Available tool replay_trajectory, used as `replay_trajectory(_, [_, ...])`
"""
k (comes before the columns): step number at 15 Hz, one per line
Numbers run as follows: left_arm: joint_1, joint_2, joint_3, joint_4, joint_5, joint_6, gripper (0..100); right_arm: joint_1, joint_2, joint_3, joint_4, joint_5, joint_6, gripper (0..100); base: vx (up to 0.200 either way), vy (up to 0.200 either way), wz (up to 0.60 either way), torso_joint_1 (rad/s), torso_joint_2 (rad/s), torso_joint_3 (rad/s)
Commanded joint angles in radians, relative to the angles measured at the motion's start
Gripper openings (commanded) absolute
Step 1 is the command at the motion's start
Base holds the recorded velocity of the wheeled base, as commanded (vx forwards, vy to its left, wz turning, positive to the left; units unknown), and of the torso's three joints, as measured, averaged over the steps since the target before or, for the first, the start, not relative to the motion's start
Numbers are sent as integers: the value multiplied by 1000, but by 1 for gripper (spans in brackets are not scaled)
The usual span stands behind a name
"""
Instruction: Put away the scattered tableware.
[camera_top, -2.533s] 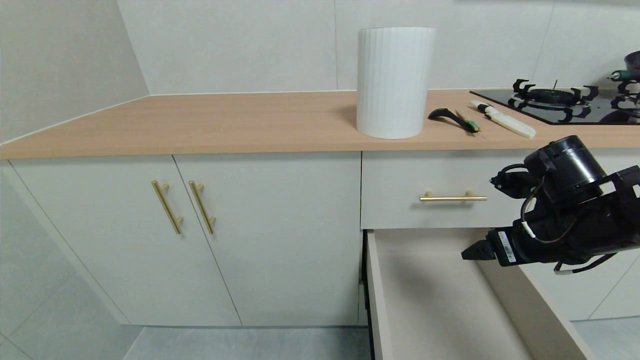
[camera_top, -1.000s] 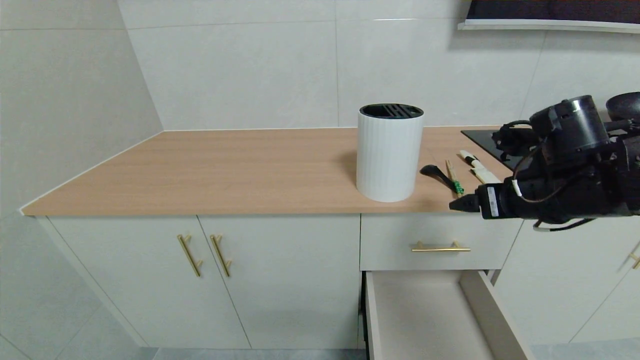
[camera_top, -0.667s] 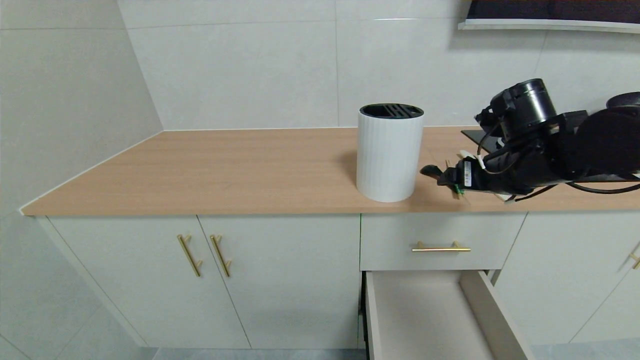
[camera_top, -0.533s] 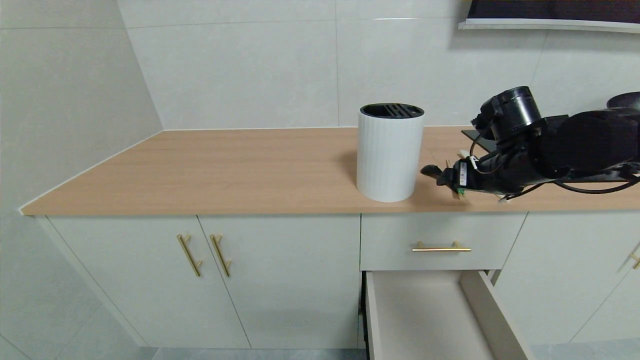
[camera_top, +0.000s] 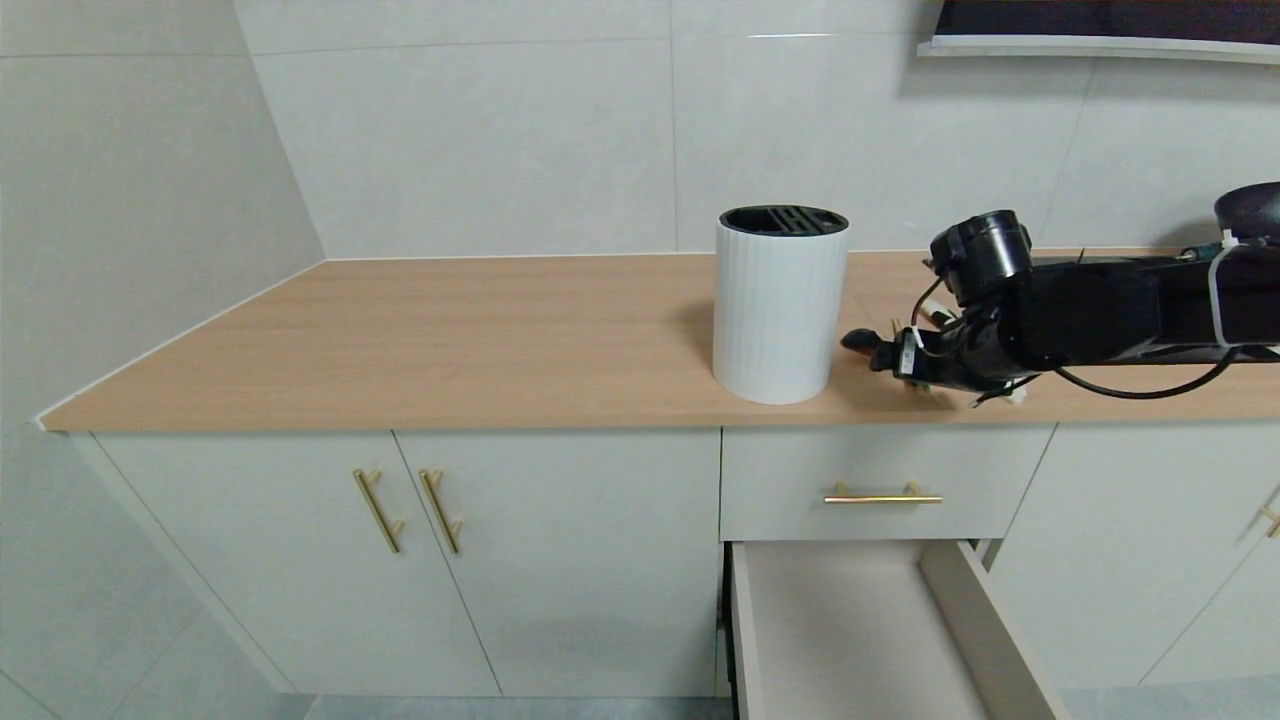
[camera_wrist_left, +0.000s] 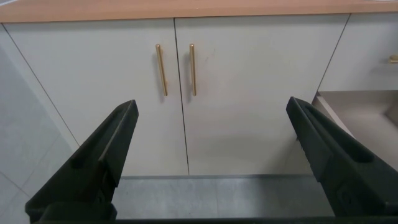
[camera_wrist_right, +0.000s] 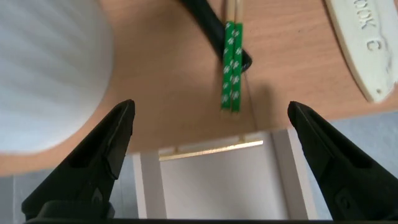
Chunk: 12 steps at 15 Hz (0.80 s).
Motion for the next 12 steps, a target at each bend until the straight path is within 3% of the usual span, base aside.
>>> replay_trajectory(1, [0,1,-1,0,0,1,100,-11,23,-2,-15,1,-1,100,0,0,0,0,0,0])
replay_trajectory(9, [0,1,-1,0,0,0,100,-27,63,-30,-19,-3,-1,100,0,0,0,0,0,0])
replay_trajectory(10, [0,1,-1,0,0,0,100,-27,66,-30,-19,-1,-1,0,0,0,0,0,0,0])
replay_trajectory(12, [0,1,-1,0,0,0,100,-27,80,-30,-18,-3,-5,0,0,0,0,0,0,0])
